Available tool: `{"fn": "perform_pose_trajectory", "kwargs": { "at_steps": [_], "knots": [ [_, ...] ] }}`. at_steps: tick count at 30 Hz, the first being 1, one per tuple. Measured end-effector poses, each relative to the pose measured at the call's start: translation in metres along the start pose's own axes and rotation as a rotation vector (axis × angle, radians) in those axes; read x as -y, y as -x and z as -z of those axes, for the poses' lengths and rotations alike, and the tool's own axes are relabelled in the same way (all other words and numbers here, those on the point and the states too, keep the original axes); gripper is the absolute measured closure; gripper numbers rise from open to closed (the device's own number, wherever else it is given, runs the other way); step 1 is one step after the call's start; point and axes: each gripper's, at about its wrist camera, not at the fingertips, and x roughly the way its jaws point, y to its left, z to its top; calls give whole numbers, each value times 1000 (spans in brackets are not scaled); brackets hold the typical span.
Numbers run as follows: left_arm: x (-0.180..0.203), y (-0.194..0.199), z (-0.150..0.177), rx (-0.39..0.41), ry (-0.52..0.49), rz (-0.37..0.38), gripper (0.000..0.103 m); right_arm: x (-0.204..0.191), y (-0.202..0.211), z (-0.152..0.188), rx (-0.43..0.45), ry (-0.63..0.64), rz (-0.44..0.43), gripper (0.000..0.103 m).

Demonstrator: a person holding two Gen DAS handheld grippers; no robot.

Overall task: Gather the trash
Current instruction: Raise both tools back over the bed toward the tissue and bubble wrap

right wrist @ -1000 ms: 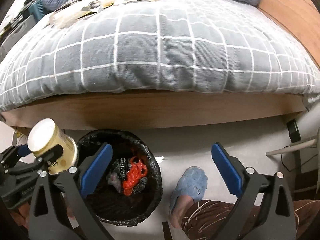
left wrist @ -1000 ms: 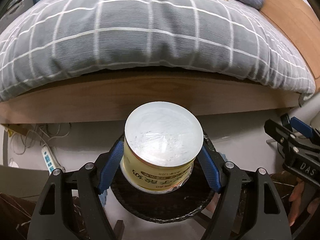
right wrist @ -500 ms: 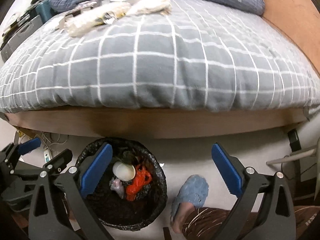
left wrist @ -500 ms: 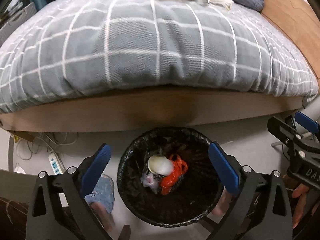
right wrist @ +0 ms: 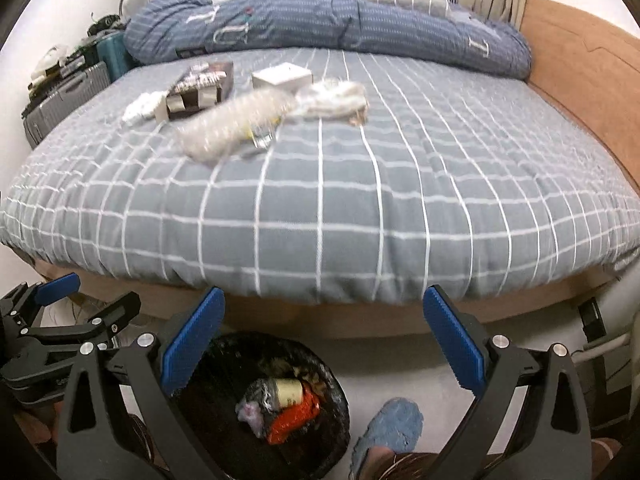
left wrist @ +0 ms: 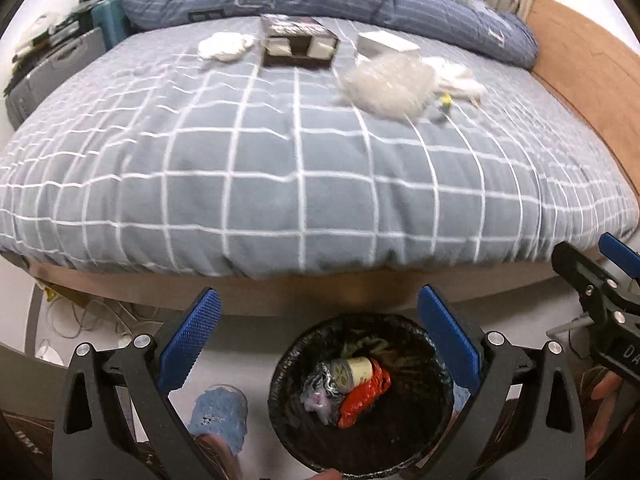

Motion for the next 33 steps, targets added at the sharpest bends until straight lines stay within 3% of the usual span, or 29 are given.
{"fn": "perform_pose_trajectory", "kwargs": {
  "at_steps": [12,33],
  "knots": [
    [-23,23,-40,71,60,-11,6,-17,23,-38,146,6,-22,8],
    [-79,-14,-158,163,95,-90,6,-33,-47,-111,151,55,-62,8]
  ]
}}
